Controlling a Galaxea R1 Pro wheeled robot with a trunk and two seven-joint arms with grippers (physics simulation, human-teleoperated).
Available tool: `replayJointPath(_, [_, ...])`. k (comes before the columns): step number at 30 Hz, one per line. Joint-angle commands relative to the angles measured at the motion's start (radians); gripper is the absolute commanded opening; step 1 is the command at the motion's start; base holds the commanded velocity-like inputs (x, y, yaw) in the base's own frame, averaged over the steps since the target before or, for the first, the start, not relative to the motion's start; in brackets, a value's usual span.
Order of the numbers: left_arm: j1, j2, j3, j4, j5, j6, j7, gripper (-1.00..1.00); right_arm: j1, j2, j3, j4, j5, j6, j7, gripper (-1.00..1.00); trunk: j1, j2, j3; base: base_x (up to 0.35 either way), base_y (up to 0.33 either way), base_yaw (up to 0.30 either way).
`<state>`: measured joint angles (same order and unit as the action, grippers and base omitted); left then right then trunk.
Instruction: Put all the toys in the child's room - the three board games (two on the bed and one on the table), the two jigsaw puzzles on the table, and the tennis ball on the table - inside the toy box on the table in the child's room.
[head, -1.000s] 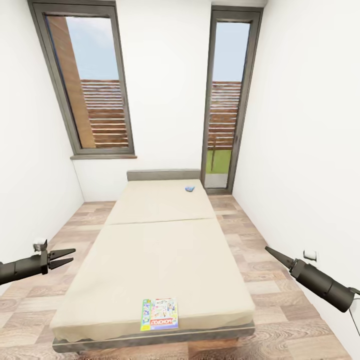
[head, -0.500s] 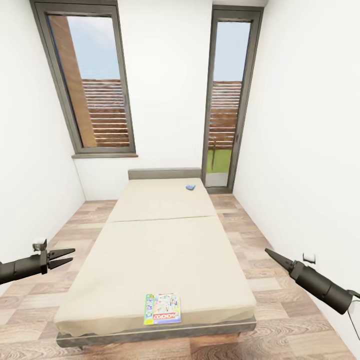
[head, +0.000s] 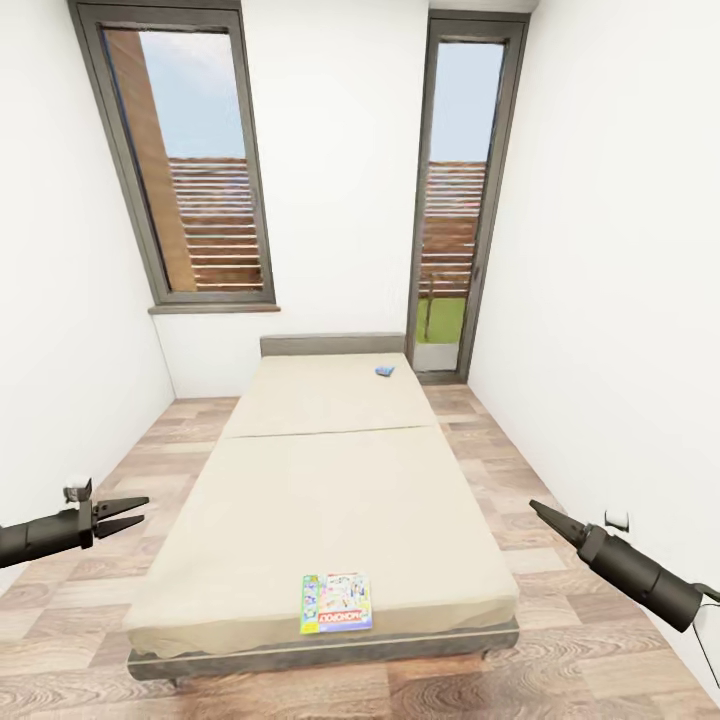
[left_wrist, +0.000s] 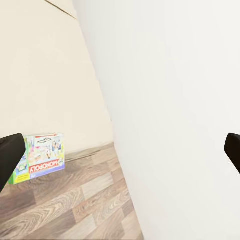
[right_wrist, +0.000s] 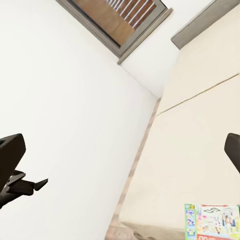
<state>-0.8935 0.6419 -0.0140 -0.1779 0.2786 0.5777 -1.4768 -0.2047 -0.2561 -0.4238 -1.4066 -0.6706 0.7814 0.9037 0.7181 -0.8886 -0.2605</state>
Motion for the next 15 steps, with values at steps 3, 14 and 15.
replayJointPath(3, [-0.001, 0.001, -0.001, 0.0, 0.001, 0.011, -0.004, 1.0, -0.001, 0.0, 0.0, 0.0, -0.002, 0.006, 0.001, 1.0, 0.012, -0.022, -0.011, -0.06, 0.062, 0.0])
replayJointPath(14, [-0.002, 0.001, -0.001, 0.0, 0.001, 0.013, -0.004, 1.0, -0.003, 0.0, 0.0, 0.001, -0.002, 0.008, -0.005, 1.0, 0.054, -0.099, -0.045, -0.081, 0.124, 0.0])
replayJointPath(15, [-0.002, 0.001, -0.001, 0.0, 0.001, 0.013, -0.005, 1.0, -0.003, 0.0, 0.0, 0.001, -0.002, 0.008, -0.005, 1.0, 0.058, -0.106, -0.049, -0.022, 0.037, 0.0])
